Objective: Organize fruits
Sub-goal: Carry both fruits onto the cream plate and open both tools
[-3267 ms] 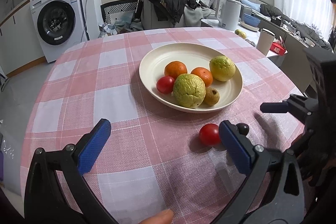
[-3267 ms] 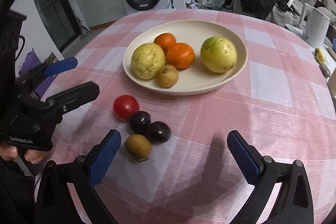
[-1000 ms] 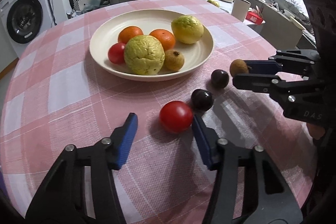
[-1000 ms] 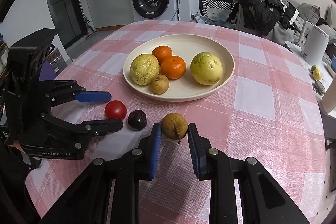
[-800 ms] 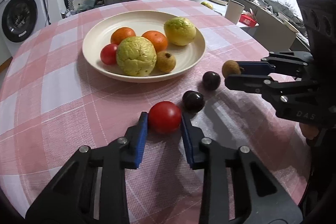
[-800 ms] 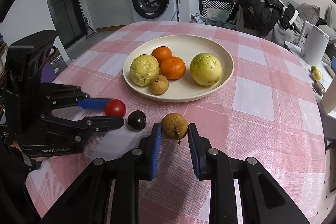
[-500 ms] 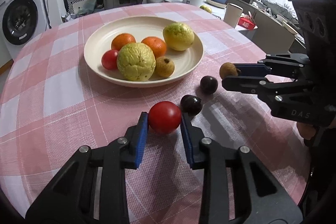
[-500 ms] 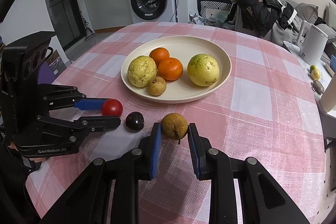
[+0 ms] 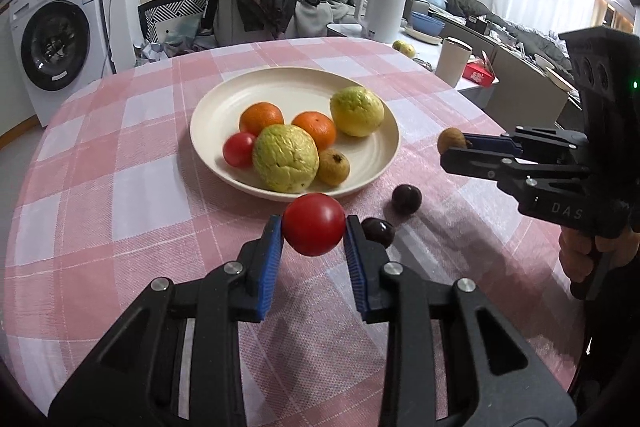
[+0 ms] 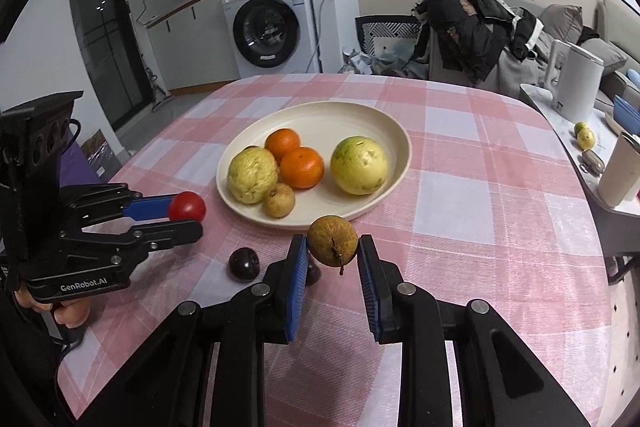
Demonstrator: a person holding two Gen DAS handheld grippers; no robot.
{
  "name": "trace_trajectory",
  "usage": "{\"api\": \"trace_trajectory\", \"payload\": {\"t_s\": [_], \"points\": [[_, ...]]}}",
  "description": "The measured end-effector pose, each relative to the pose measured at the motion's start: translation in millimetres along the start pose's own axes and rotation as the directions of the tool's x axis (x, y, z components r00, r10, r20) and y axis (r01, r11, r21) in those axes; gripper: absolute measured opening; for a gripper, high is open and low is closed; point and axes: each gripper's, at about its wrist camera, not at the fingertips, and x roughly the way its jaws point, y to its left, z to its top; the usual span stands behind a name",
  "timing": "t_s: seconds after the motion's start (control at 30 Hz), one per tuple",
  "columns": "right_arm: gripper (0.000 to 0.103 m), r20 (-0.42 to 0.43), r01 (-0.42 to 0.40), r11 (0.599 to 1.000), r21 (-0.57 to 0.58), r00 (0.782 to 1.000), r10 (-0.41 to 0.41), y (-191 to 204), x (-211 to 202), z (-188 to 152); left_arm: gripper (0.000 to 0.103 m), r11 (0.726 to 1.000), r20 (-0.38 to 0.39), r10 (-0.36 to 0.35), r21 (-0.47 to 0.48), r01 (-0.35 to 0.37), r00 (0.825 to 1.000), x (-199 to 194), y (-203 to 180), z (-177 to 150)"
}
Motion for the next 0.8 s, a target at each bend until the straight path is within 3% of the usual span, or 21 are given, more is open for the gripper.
{"api": "trace_trajectory", "payload": {"t_s": [0.4,0.8], "points": [[0.026,0.007,0.012,1.000,0.011,1.000,-0.013,-3.1,-1.8,11.6,0.028,1.000,0.043,0.006,0.008,-0.006,0.999,-3.2,-10.3,27.8],[0.026,-0.046,-0.026,0.999,0.019,0.999,0.027,-6.2,34.4,29.3,0.028,1.000,0.020,0.008,0.016,-0.008,1.000,23.7,-15.3,49.3]]}}
